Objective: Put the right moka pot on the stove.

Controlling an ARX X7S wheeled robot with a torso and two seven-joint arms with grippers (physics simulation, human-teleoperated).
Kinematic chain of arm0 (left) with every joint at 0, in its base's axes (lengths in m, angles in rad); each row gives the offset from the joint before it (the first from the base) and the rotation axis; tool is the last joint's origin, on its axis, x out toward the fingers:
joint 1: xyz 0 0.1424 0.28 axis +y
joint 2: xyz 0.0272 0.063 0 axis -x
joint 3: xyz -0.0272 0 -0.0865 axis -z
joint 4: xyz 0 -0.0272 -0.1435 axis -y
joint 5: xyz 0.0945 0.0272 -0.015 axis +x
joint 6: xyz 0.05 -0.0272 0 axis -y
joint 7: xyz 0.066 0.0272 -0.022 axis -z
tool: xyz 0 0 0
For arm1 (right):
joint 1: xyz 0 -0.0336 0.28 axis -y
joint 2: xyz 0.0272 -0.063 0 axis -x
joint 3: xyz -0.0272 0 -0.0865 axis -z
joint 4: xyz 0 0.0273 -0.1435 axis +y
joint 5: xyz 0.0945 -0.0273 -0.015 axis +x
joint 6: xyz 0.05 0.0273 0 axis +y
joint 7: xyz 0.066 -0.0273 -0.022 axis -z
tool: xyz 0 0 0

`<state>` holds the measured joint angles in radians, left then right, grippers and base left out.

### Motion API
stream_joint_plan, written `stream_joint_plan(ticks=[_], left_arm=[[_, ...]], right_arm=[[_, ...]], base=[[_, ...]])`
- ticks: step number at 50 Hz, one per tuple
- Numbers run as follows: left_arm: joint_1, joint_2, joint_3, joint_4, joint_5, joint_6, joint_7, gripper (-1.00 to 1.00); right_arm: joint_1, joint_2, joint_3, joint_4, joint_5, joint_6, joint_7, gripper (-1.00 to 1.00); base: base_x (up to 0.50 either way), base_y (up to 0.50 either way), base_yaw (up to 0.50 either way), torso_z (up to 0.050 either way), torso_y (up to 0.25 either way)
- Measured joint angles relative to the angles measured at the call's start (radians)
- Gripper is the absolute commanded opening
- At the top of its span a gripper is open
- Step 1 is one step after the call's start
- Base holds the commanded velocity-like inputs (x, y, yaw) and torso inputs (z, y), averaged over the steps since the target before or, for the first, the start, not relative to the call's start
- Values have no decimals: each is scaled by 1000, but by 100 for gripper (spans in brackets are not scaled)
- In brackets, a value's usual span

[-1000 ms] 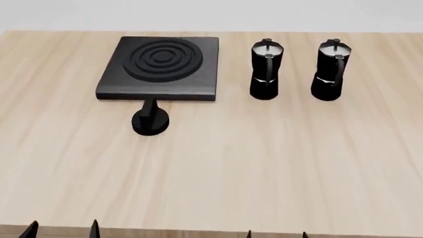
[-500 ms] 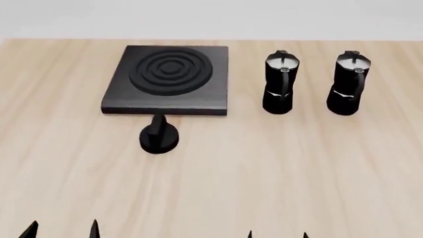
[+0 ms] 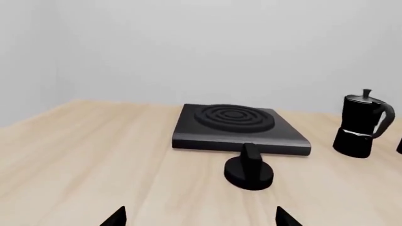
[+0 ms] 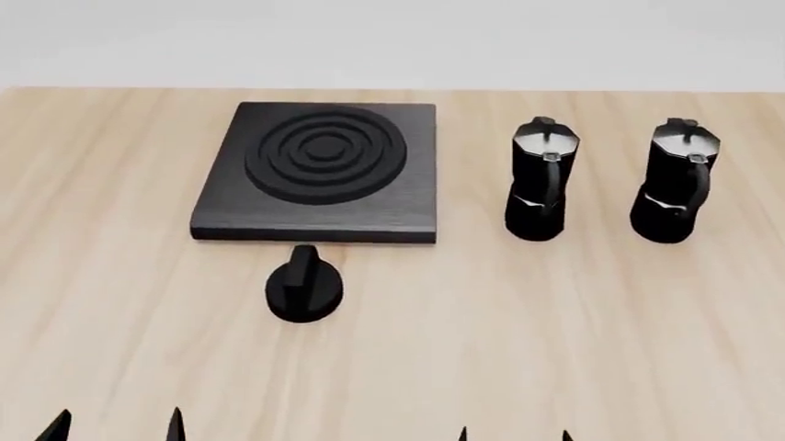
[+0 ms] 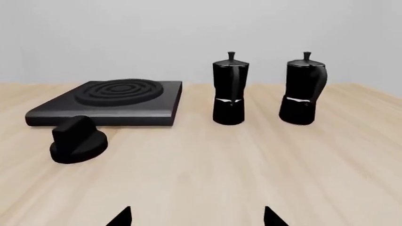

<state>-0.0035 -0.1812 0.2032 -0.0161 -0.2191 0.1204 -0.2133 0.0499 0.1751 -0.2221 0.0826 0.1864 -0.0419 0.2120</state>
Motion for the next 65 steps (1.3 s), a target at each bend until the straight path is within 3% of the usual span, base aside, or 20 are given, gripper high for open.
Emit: stream_joint_plan(ticks=[65], left_arm=[[-3, -24, 34, -4, -19, 23, -27, 100]], right_arm=[[7, 25, -33, 1, 21, 0, 31, 100]], base=[[186, 0, 0, 0, 0]])
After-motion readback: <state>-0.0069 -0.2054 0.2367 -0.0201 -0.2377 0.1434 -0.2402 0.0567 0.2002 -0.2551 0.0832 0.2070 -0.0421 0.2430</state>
